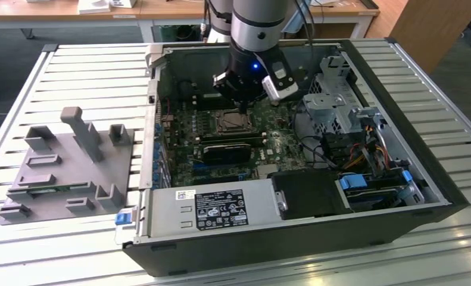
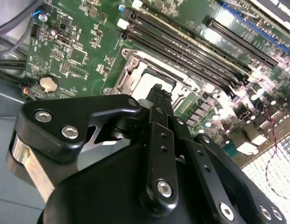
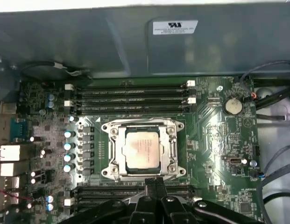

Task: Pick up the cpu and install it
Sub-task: 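Install the second cpu locking lever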

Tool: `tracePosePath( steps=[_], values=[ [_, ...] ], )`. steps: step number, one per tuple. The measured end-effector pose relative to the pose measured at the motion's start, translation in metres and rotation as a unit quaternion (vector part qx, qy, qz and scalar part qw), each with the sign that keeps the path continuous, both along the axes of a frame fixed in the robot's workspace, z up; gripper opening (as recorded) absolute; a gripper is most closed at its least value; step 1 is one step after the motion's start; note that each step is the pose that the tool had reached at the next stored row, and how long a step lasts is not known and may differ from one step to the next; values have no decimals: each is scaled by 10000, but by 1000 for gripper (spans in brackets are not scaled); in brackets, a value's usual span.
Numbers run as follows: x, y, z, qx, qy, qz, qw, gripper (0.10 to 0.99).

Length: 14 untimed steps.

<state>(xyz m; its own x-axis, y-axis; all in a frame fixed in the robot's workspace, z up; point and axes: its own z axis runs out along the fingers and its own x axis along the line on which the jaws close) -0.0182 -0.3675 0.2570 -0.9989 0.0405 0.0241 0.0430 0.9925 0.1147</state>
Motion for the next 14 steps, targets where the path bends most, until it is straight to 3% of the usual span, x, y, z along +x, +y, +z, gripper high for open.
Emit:
tracePosePath(
  steps=[14],
  values=[
    [0, -55, -65, 1, 3, 5, 10000, 106]
  ],
)
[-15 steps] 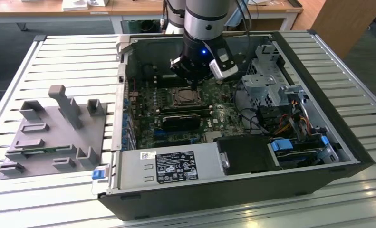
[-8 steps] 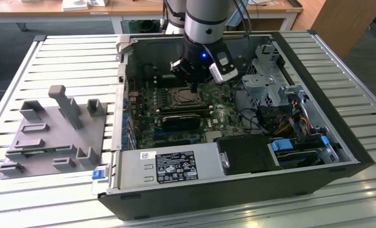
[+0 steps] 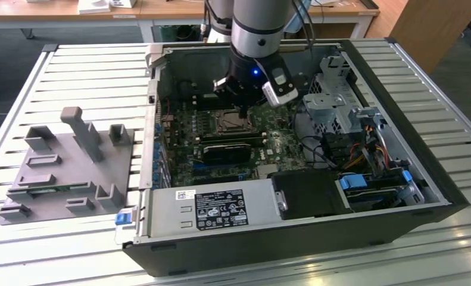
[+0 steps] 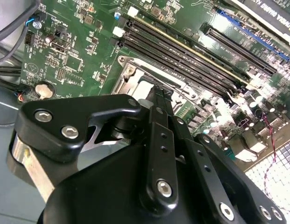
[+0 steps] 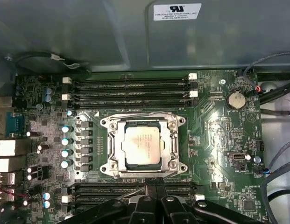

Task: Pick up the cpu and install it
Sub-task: 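Install the second cpu locking lever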

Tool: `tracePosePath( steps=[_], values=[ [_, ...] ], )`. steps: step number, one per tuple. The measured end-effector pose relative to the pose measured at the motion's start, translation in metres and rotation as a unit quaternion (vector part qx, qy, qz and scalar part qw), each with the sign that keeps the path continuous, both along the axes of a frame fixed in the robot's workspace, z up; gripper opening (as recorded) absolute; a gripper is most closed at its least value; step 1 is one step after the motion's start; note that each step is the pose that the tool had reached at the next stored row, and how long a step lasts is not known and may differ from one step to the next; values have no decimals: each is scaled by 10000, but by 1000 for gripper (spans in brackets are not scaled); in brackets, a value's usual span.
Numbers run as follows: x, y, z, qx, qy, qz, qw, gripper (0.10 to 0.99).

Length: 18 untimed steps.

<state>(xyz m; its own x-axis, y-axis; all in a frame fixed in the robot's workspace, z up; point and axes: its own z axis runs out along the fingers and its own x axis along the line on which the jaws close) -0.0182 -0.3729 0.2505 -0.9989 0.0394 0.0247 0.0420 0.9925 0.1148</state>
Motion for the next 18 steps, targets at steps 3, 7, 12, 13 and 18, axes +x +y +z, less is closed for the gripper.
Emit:
tracePosePath(
  steps=[3, 7, 12, 13, 18],
  values=[
    [0, -11, -7, 0, 0, 0, 10000, 106],
    [0, -44, -16, 0, 0, 0, 10000, 106],
    [-6, -73, -25, 1, -1, -1, 10000, 106],
    [-6, -73, -25, 0, 0, 0, 10000, 106],
    [-10, -76, -30, 0, 0, 0, 10000, 106]
  ],
)
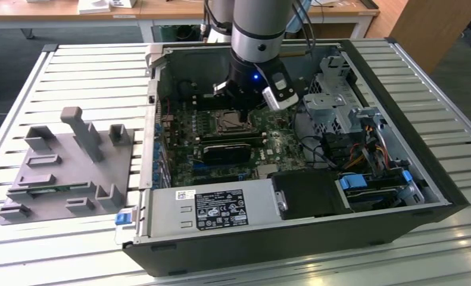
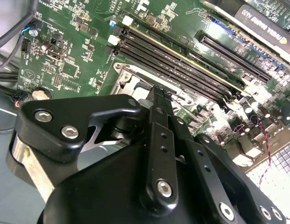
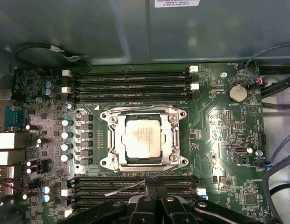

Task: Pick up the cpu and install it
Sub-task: 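Install the second cpu locking lever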

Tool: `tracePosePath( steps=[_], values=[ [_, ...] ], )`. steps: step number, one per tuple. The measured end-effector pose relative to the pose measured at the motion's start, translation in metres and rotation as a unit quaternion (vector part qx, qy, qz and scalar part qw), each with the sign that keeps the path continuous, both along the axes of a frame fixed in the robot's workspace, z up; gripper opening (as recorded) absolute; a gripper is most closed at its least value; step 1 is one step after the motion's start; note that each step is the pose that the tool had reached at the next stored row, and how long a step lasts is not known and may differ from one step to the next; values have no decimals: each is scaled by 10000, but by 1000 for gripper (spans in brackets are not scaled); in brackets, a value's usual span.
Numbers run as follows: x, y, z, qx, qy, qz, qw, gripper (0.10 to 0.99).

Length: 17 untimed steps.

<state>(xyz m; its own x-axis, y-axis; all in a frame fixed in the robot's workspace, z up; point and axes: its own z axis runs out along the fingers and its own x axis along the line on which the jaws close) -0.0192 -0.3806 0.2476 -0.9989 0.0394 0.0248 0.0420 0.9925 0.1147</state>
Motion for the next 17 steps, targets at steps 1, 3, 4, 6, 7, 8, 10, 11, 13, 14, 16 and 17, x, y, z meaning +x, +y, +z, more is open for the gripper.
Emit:
tracePosePath(
  steps=[1, 3, 4, 6, 7, 8, 10, 11, 13, 14, 16, 17],
  values=[
    [-5, 0, -1, 0, 0, -1, 10000, 106],
    [-11, 0, -3, 0, 0, 0, 10000, 106],
    [-12, 0, -4, 0, 0, 1, 10000, 106],
    [-14, 0, -6, 0, 0, 0, 10000, 106],
    [-16, 0, -7, 0, 0, 0, 10000, 106],
    [-17, 0, -8, 0, 0, 0, 10000, 106],
    [-20, -1, -11, 1, 0, 0, 10000, 106],
    [-20, -2, -14, 1, 0, 0, 10000, 106],
    [-21, -3, -21, 1, 0, 0, 10000, 106],
    [-21, -3, -24, 1, 1, 0, 10000, 106],
    [-36, -4, -30, 1, 2, 0, 10000, 106],
    [-55, -4, -34, 0, 1, 0, 10000, 106]
  ],
)
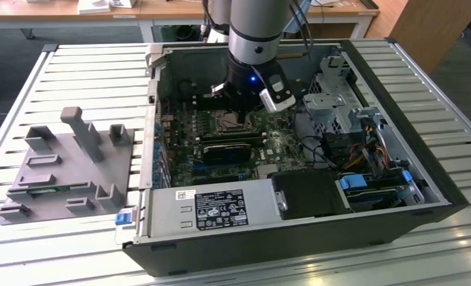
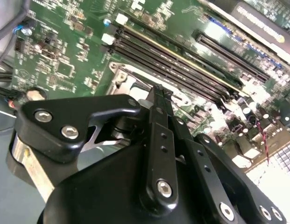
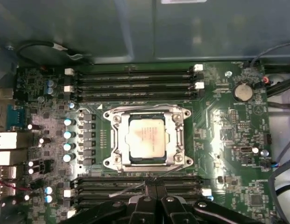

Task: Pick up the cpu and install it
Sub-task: 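Install the second cpu locking lever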

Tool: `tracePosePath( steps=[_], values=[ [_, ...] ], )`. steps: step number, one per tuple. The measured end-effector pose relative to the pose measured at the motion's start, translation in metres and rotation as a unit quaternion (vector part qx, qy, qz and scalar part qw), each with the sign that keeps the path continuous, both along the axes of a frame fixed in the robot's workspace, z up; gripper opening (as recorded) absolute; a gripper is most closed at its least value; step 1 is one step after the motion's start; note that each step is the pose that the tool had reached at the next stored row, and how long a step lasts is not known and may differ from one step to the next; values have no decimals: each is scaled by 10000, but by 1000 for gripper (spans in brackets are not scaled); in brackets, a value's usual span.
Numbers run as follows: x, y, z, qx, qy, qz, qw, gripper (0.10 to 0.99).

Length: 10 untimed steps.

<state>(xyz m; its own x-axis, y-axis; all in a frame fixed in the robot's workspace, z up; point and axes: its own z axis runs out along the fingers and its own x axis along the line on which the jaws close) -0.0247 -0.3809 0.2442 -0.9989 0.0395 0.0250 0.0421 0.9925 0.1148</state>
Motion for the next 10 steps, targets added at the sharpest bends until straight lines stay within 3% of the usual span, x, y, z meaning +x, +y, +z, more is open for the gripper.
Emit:
tracePosePath(
  steps=[3, 10],
  values=[
    [-67, 0, -12, 0, 1, 1, 10000, 106],
    [-74, 0, -36, 0, 13, 0, 10000, 106]
  ],
)
